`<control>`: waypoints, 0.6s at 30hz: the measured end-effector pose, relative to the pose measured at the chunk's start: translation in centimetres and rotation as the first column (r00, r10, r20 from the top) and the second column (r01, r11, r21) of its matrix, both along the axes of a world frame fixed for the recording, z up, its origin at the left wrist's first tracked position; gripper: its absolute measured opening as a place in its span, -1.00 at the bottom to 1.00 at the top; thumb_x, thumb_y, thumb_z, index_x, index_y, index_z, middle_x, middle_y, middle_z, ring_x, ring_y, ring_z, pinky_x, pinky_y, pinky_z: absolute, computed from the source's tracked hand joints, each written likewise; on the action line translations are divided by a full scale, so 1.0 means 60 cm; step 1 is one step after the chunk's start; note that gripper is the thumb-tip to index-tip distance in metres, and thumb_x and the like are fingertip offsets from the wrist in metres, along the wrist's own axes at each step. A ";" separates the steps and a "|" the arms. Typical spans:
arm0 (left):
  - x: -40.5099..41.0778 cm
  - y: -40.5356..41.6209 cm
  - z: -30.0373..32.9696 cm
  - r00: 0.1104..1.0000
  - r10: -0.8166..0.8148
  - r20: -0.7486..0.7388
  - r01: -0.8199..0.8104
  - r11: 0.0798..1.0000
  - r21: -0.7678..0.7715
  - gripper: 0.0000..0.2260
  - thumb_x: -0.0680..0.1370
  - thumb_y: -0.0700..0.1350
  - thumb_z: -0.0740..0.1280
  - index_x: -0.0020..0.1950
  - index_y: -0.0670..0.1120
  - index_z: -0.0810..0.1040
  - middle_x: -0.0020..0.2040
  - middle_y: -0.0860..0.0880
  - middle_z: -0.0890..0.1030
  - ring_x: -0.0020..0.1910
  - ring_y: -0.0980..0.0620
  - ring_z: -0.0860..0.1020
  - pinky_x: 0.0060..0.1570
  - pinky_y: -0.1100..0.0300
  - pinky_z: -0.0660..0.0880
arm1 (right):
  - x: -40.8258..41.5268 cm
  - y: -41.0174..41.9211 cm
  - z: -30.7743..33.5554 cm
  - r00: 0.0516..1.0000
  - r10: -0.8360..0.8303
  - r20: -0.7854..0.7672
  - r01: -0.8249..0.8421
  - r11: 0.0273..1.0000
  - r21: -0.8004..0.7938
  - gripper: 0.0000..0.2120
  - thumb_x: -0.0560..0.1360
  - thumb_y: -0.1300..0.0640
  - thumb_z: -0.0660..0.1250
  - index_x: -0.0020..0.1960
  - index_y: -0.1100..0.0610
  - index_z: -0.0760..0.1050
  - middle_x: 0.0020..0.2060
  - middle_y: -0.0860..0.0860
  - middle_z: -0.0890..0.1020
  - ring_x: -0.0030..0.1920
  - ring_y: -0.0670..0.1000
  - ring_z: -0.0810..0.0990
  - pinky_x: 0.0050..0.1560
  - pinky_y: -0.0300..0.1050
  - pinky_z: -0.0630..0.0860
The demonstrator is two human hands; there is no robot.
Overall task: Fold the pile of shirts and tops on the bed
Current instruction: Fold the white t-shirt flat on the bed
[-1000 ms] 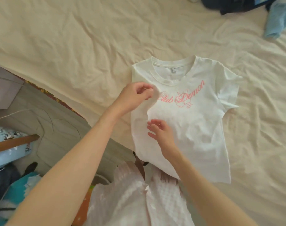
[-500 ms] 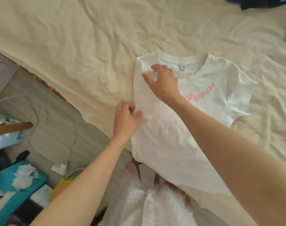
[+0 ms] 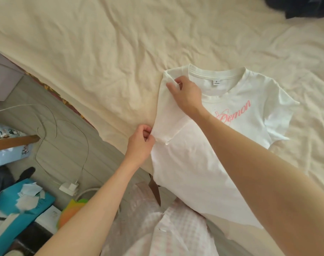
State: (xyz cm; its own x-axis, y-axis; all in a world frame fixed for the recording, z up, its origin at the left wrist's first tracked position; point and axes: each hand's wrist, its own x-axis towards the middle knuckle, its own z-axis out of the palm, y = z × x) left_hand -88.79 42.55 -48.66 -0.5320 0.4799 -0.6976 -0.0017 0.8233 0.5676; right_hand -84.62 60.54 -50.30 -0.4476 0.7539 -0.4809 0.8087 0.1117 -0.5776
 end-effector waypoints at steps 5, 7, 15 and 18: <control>0.027 -0.010 0.006 0.751 -0.348 -0.562 0.417 0.909 -0.006 -0.64 0.50 -0.29 0.26 0.31 -0.19 0.40 0.33 -0.21 0.36 0.29 -0.17 0.37 0.22 0.01 0.38 | 0.058 -0.034 -0.001 0.940 0.334 0.069 -0.332 0.847 0.416 -0.55 0.58 0.07 0.14 0.43 0.17 0.31 0.39 0.11 0.39 0.41 0.15 0.32 0.32 0.08 0.24; 0.036 -0.005 0.003 0.655 -0.467 -0.594 0.566 0.824 -0.024 -0.62 0.53 -0.26 0.18 0.36 -0.18 0.36 0.42 -0.21 0.30 0.41 -0.18 0.27 0.32 0.01 0.27 | 0.098 -0.055 -0.013 0.847 0.513 0.138 -0.517 0.736 0.436 -0.56 0.56 0.09 0.07 0.41 0.17 0.35 0.41 0.09 0.38 0.44 0.13 0.30 0.38 0.19 0.22; 0.024 0.061 -0.011 0.420 -0.736 -0.531 0.738 0.617 -0.273 -0.51 0.59 -0.01 -0.04 0.50 -0.13 0.18 0.53 -0.15 0.14 0.50 -0.16 0.10 0.41 -0.17 0.00 | 0.235 -0.046 -0.019 0.847 0.474 0.242 -0.523 0.824 0.217 -0.55 0.59 0.03 0.02 0.45 0.11 0.29 0.48 0.05 0.26 0.51 0.14 0.11 0.45 0.24 -0.06; 0.017 0.122 -0.021 0.393 -0.807 -0.441 0.731 0.565 -0.382 -0.50 0.64 0.04 -0.05 0.55 -0.08 -0.04 0.56 -0.12 -0.10 0.53 -0.10 -0.11 0.44 -0.11 -0.19 | 0.300 -0.044 -0.001 0.930 0.310 0.199 -0.361 0.877 0.318 -0.54 0.54 0.03 0.01 0.36 0.15 0.38 0.41 0.11 0.36 0.47 0.16 0.22 0.42 0.23 0.07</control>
